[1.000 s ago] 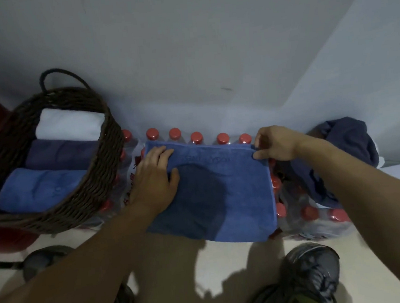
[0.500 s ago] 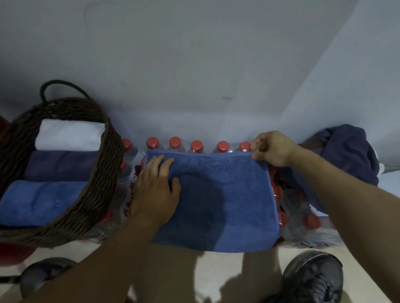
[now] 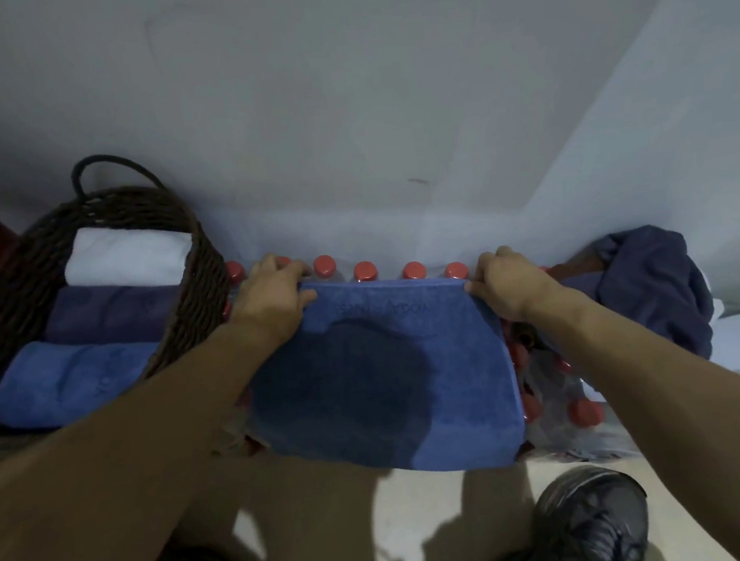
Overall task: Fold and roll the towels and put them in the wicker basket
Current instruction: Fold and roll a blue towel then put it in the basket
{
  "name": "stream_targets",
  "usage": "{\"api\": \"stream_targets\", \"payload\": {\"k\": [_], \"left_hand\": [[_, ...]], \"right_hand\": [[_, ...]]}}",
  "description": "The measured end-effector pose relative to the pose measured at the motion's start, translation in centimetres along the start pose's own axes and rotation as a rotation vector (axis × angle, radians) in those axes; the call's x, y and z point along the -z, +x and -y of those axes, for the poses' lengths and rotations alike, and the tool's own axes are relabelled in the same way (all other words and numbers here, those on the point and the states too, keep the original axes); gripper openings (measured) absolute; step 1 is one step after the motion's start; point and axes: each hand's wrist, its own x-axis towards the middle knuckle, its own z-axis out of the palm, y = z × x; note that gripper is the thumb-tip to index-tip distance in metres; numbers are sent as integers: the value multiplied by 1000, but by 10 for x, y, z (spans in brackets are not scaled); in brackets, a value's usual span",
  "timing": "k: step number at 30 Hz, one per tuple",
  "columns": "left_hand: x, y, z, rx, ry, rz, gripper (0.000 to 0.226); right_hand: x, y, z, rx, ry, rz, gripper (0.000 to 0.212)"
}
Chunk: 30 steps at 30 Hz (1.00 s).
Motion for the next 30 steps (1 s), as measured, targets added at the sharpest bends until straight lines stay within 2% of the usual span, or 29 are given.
{"api": "stream_targets", "payload": {"k": [3, 6, 8, 10, 14, 17, 20, 26, 28, 30], "left_hand": [[11, 13, 1, -27, 145, 60, 22], [20, 16, 0, -48, 86, 182, 22], [27, 16, -1, -86, 73, 241, 23], [38, 14, -1, -121, 105, 247, 26], [72, 6, 0, -230, 81, 270, 22], [101, -7, -3, -313, 148, 215, 11], [126, -27, -4, -368, 203, 203, 15], [165, -78, -4, -434, 54, 326, 6], [172, -93, -6, -454, 1, 345, 16], [179, -104, -6, -450, -52, 365, 16]], "right_hand": [[-4, -2, -7, 17, -52, 7, 43], [-4, -4, -8, 60, -160, 29, 45], [0, -8, -6, 59, -142, 46, 44], [6, -14, -4, 70, -47, 42, 37], [32, -40, -10, 144, 319, 34, 14], [64, -65, -12, 200, 483, 79, 19], [97, -94, -12, 220, 661, 100, 7], [120, -160, -11, 309, 777, 95, 14], [115, -175, -11, 310, 892, 44, 18], [111, -185, -10, 314, 923, -27, 20]]}}
